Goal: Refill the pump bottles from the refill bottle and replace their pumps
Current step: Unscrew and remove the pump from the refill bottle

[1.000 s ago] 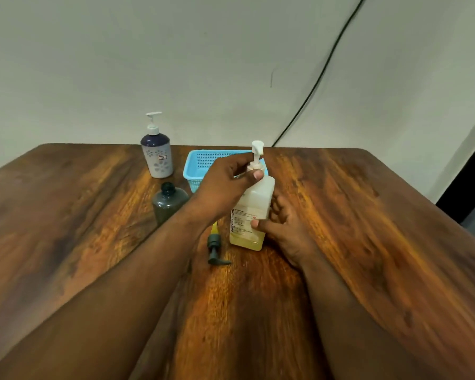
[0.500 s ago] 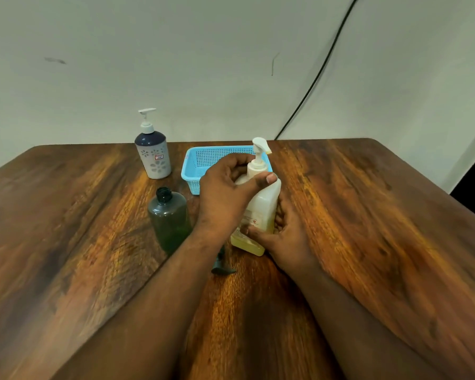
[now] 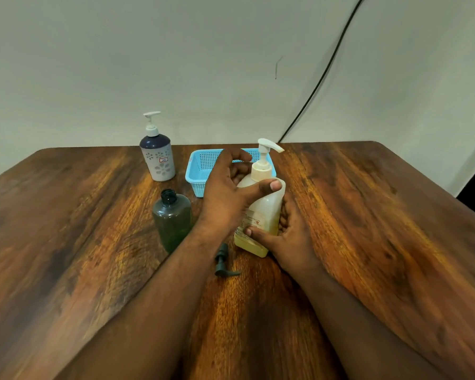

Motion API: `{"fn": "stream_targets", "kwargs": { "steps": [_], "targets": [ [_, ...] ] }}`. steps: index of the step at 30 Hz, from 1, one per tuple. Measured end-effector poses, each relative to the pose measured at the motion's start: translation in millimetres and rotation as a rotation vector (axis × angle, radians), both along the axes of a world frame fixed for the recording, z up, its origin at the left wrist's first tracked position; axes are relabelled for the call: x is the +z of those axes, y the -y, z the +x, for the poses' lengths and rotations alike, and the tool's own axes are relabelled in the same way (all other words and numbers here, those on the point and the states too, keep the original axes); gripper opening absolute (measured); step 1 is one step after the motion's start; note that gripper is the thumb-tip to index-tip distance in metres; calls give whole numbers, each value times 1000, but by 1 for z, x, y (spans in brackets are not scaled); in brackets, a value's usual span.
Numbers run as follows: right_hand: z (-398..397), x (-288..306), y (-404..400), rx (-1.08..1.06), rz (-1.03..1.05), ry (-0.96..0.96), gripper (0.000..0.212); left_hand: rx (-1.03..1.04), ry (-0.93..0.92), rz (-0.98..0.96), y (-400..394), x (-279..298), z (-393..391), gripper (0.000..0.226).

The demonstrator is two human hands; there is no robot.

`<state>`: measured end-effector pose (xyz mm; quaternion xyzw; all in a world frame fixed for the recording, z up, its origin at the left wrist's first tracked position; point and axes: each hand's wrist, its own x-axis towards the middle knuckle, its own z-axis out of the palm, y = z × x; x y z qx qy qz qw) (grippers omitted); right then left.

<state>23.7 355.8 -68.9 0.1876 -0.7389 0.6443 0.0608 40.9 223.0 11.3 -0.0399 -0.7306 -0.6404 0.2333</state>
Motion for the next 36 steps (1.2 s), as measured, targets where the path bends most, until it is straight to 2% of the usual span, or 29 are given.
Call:
{"fn": "stream_targets", "kwargs": {
  "steps": [2, 5, 10, 14, 18, 20, 23, 25, 28, 31, 34, 36],
  "targets": [
    [1, 1, 0, 3, -1, 3, 89, -35, 33, -14, 1, 2, 0, 52],
    [2, 2, 0, 2, -7, 4, 86, -26, 57, -15, 0, 3, 0, 38],
    [3, 2, 0, 4, -6, 16, 88, -9, 26, 35, -3, -1, -1, 47],
    [3, 1, -1, 4, 11, 23, 93, -43, 49, 21, -2, 0, -1, 34],
    [2, -1, 0, 0, 10, 32, 93, -6, 44, 58, -5, 0, -2, 38],
    [2, -1, 0, -4, 12, 24, 94, -71, 66, 53, -2, 2, -2, 37],
    [1, -1, 0, -13, 26, 18, 95, -187, 111, 45, 6, 6, 0, 20],
    [2, -2, 0, -27, 44, 5, 97, -162, 104, 30, 5, 6, 2, 15],
    [2, -2, 0, -49, 47, -17, 97, -20, 43, 49, -2, 5, -2, 35],
    [0, -3, -2, -82, -1, -13, 90, -103, 88, 65, -8, 12, -4, 46],
    [-4, -2, -9, -125, -4, -32, 83, -235, 148, 28, -10, 18, -5, 32],
    [-7, -1, -16, -158, 17, -49, 84, -210, 88, -33, -14, 20, -7, 18]
  ]
}}
